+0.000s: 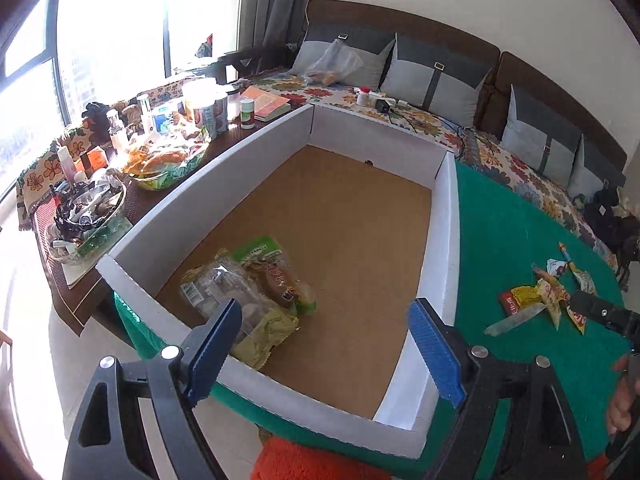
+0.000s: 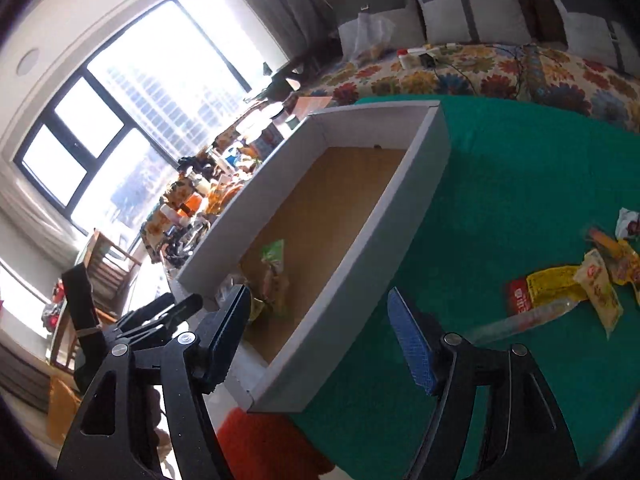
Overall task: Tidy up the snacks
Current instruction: 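Open both tools to drop the packs into the box and return, then move the left tool to the clear tube snack and close on it, then lift the clear tube with the left tool while the right tool grasps the yellow rice cracker bar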
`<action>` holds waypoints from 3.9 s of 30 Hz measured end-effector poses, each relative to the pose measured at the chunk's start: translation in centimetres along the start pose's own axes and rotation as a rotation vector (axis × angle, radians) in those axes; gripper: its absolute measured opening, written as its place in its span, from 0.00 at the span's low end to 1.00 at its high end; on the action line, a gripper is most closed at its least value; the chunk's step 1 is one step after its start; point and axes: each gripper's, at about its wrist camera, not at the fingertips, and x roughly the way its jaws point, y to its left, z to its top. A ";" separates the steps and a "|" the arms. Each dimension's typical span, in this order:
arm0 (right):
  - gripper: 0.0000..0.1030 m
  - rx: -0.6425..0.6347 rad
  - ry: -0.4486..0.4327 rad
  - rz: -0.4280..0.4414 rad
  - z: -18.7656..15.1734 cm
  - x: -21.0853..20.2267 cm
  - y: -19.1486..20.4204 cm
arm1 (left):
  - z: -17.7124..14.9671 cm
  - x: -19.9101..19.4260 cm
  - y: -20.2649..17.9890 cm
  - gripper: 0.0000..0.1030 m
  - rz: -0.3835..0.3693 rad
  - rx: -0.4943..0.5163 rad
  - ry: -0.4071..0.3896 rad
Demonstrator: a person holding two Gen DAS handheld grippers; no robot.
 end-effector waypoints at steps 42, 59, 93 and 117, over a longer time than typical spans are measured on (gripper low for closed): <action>0.84 0.184 -0.125 -0.654 -17.8 -10.1 -27.2 | -13.2 14.5 -29.6 1.00 -0.193 0.455 0.138; 0.84 0.185 -0.125 -0.654 -17.8 -10.0 -27.2 | -13.2 14.2 -29.1 1.00 -0.187 0.450 0.135; 0.84 0.187 -0.125 -0.655 -17.8 -10.1 -27.1 | -12.7 11.3 -25.3 0.49 -0.311 0.387 0.392; 0.85 0.188 -0.124 -0.656 -17.8 -10.0 -27.1 | -11.6 14.5 -22.5 1.00 -0.106 0.360 0.140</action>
